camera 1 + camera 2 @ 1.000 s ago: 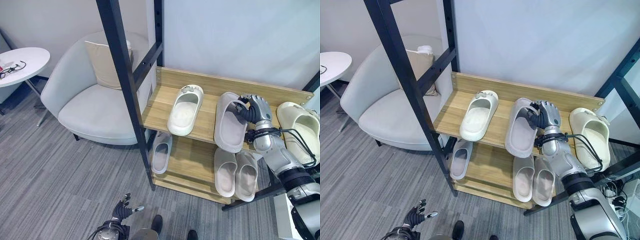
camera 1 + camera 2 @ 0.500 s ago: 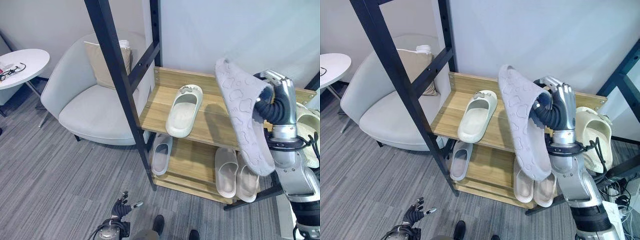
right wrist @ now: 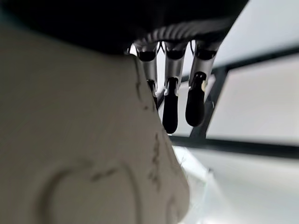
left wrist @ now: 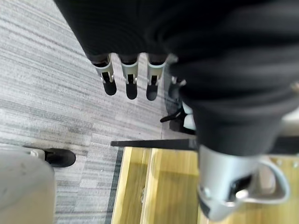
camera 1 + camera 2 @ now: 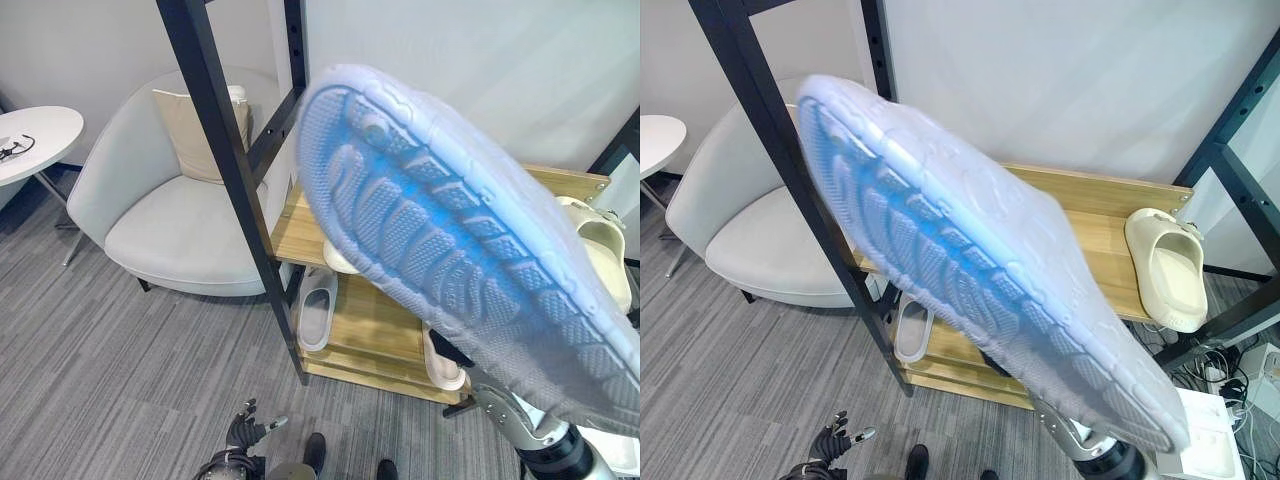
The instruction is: Arrange the slippers neatly on the shoe rack.
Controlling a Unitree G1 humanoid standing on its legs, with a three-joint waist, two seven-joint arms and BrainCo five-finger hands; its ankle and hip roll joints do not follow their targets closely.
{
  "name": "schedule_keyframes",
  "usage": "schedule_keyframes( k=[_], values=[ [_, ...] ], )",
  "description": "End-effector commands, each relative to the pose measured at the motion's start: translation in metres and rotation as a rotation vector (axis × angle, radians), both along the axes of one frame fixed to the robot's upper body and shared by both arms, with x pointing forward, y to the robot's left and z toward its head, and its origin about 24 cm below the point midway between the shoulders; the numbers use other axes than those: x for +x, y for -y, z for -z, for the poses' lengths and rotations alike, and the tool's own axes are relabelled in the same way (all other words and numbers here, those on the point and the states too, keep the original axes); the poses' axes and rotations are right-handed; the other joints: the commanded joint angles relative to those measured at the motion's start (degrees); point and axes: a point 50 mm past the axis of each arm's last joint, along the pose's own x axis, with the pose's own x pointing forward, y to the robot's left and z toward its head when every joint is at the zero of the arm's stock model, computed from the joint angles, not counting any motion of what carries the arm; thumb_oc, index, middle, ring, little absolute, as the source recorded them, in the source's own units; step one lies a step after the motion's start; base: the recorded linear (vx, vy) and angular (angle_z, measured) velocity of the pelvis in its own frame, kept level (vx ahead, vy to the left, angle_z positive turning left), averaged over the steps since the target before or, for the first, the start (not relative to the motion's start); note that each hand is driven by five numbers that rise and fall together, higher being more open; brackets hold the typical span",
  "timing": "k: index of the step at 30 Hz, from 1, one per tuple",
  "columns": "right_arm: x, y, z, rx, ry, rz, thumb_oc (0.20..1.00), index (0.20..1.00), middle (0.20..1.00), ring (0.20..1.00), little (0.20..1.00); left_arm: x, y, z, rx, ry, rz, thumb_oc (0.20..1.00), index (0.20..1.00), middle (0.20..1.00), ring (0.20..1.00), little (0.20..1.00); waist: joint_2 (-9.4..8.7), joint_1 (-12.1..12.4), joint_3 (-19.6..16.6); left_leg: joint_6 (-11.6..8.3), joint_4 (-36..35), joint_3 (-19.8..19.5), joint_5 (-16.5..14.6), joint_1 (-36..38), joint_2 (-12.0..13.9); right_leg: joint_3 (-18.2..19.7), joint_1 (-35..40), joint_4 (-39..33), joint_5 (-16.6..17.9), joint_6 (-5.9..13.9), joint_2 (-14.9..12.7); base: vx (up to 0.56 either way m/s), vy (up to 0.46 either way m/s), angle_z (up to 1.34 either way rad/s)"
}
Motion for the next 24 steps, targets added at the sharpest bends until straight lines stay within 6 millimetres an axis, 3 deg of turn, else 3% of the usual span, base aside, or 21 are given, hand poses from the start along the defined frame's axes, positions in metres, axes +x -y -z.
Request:
schedule_keyframes(
  k=[1, 4, 7, 8, 9, 10, 11, 12, 13, 15, 16, 17, 18, 19, 24],
  values=[
    [-0.009, -0.010, -0.011, 0.051, 0.027, -0.149, 0.200, 0.200, 0.200, 0.200, 0.200, 0.026, -0.005, -0.010, 0.045, 0.083, 0.007, 1.000, 1.000, 1.000, 1.000, 1.000, -0.73, 1.8, 0.3, -2.08, 0.0, 1.3, -2.7, 2.3, 2.2, -1.2, 2.7, 0.4, -5.2, 1.29, -2.7, -0.03, -0.011, 0.07],
    [-0.009, -0.021, 0.003, 0.009, -0.045, -0.222, 0.200, 0.200, 0.200, 0.200, 0.200, 0.024, -0.007, -0.009, 0.052, 0.078, -0.008, 1.000, 1.000, 1.000, 1.000, 1.000, -0.69, 2.0, 0.6, -2.17, 0.0, 1.1, -2.6, 2.3, 2.3, -1.6, 2.8, 0.5, -5.4, 1.16, -2.7, -0.03, -0.015, 0.06],
    [-0.007, -0.034, 0.030, -0.102, -0.136, -0.257, 0.200, 0.200, 0.200, 0.200, 0.200, 0.024, -0.008, -0.009, 0.057, 0.078, -0.015, 1.000, 1.000, 1.000, 1.000, 1.000, -0.56, 2.0, 1.2, -2.25, 0.0, 0.9, -2.5, 2.3, 2.4, -1.7, 2.8, 0.7, -5.5, 1.02, -2.7, -0.02, -0.007, 0.04],
    [-0.001, -0.040, 0.046, -0.251, -0.113, -0.180, 0.200, 0.200, 0.200, 0.200, 0.200, 0.025, -0.008, -0.009, 0.057, 0.082, -0.016, 1.000, 1.000, 1.000, 1.000, 1.000, -0.50, 1.9, 1.4, -2.27, 0.0, 0.8, -2.5, 2.3, 2.4, -1.7, 2.7, 0.9, -5.6, 0.97, -2.6, 0.00, 0.000, 0.00],
    [-0.001, -0.040, 0.048, -0.262, -0.120, -0.175, 0.200, 0.200, 0.200, 0.200, 0.200, 0.025, -0.008, -0.009, 0.058, 0.083, -0.019, 1.000, 1.000, 1.000, 1.000, 1.000, -0.49, 1.9, 1.5, -2.28, 0.0, 0.8, -2.4, 2.3, 2.4, -1.7, 2.7, 0.9, -5.6, 0.97, -2.6, 0.00, 0.000, 0.00],
    [0.002, -0.047, 0.067, -0.372, -0.132, -0.143, 0.200, 0.200, 0.200, 0.200, 0.200, 0.027, -0.006, -0.009, 0.056, 0.088, -0.022, 1.000, 1.000, 1.000, 1.000, 1.000, -0.45, 2.0, 1.8, -2.25, 0.0, 0.7, -2.4, 2.3, 2.4, -1.7, 2.6, 1.1, -5.6, 0.92, -2.6, 0.00, 0.000, 0.00],
    [0.002, -0.048, 0.067, -0.372, -0.131, -0.143, 0.200, 0.200, 0.200, 0.200, 0.200, 0.027, -0.007, -0.009, 0.057, 0.088, -0.022, 1.000, 1.000, 1.000, 1.000, 1.000, -0.47, 1.9, 1.8, -2.26, 0.0, 0.7, -2.4, 2.3, 2.4, -1.7, 2.6, 1.1, -5.6, 0.92, -2.6, 0.00, 0.000, 0.00],
    [0.011, -0.048, 0.090, -0.599, -0.068, 0.007, 0.200, 0.200, 0.200, 0.200, 0.200, 0.025, -0.004, -0.006, 0.051, 0.071, -0.023, 1.000, 1.000, 1.000, 1.000, 1.000, -0.43, 2.0, 1.9, -2.27, 0.0, 0.6, -2.4, 2.3, 2.4, -1.8, 2.7, 1.0, -5.8, 0.93, -2.5, 0.00, 0.000, 0.00],
    [0.012, -0.050, 0.109, -0.650, -0.128, 0.008, 0.200, 0.200, 0.200, 0.200, 0.200, 0.025, -0.004, -0.006, 0.054, 0.069, -0.026, 1.000, 1.000, 1.000, 1.000, 1.000, -0.39, 2.0, 2.0, -2.25, 0.0, 0.5, -2.3, 2.2, 2.4, -1.9, 2.6, 1.1, -5.8, 0.95, -2.4, -0.04, -0.006, 0.01],
    [0.018, -0.046, 0.129, -0.820, -0.070, 0.113, 0.200, 0.200, 0.200, 0.200, 0.200, 0.023, 0.001, -0.003, 0.042, 0.053, -0.025, 1.000, 1.000, 1.000, 1.000, 1.000, -0.28, 2.0, 2.1, -2.18, 0.0, 0.3, -1.8, 1.8, 2.4, -2.1, 2.2, 1.4, -5.6, 0.96, -2.3, -0.03, 0.002, 0.03],
    [0.018, -0.046, 0.129, -0.820, -0.070, 0.113, 0.200, 0.200, 0.200, 0.200, 0.200, 0.023, 0.001, -0.003, 0.042, 0.053, -0.025, 1.000, 1.000, 1.000, 1.000, 1.000, -0.28, 2.0, 2.1, -2.18, 0.0, 0.3, -1.8, 1.8, 2.4, -2.1, 2.2, 1.4, -5.6, 0.96, -2.3, 0.00, 0.000, 0.00],
    [0.021, -0.042, 0.162, -0.977, -0.116, 0.142, 0.200, 0.200, 0.200, 0.200, 0.200, 0.019, 0.004, 0.000, 0.036, 0.032, -0.006, 1.000, 1.000, 1.000, 1.000, 1.000, -0.26, 2.0, 2.2, -2.16, 0.0, 0.0, -1.8, 1.8, 2.4, -2.2, 2.2, 1.6, -5.7, 0.93, -2.3, 0.00, 0.000, 0.00],
    [0.021, -0.042, 0.162, -0.977, -0.116, 0.143, 0.200, 0.200, 0.200, 0.200, 0.200, 0.019, 0.004, 0.000, 0.036, 0.032, -0.006, 1.000, 1.000, 1.000, 1.000, 1.000, -0.27, 2.0, 2.1, -2.16, 0.0, 0.0, -1.8, 1.7, 2.4, -2.3, 2.2, 1.6, -5.8, 0.93, -2.3, 0.00, 0.000, 0.00],
    [0.021, -0.036, 0.190, -1.110, -0.142, 0.186, 0.200, 0.200, 0.200, 0.200, 0.200, 0.016, 0.009, 0.003, 0.027, 0.015, 0.003, 1.000, 1.000, 1.000, 1.000, 1.000, -0.17, 2.1, 2.2, -2.17, 0.0, -0.5, -1.8, 1.7, 2.3, -2.7, 2.2, 1.6, -5.9, 0.93, -2.3, 0.01, 0.004, 0.04],
    [0.030, -0.002, 0.233, -1.406, -0.062, 0.427, 0.200, 0.200, 0.200, 0.200, 0.200, 0.010, 0.014, 0.006, 0.022, -0.006, 0.031, 1.000, 1.000, 1.000, 1.000, 1.000, 0.07, 2.5, 2.7, -2.21, 0.0, -1.7, -1.7, 1.1, 2.0, -3.8, 2.3, 1.6, -6.3, 1.16, -2.3, 0.01, 0.010, 0.14]
  ],
)
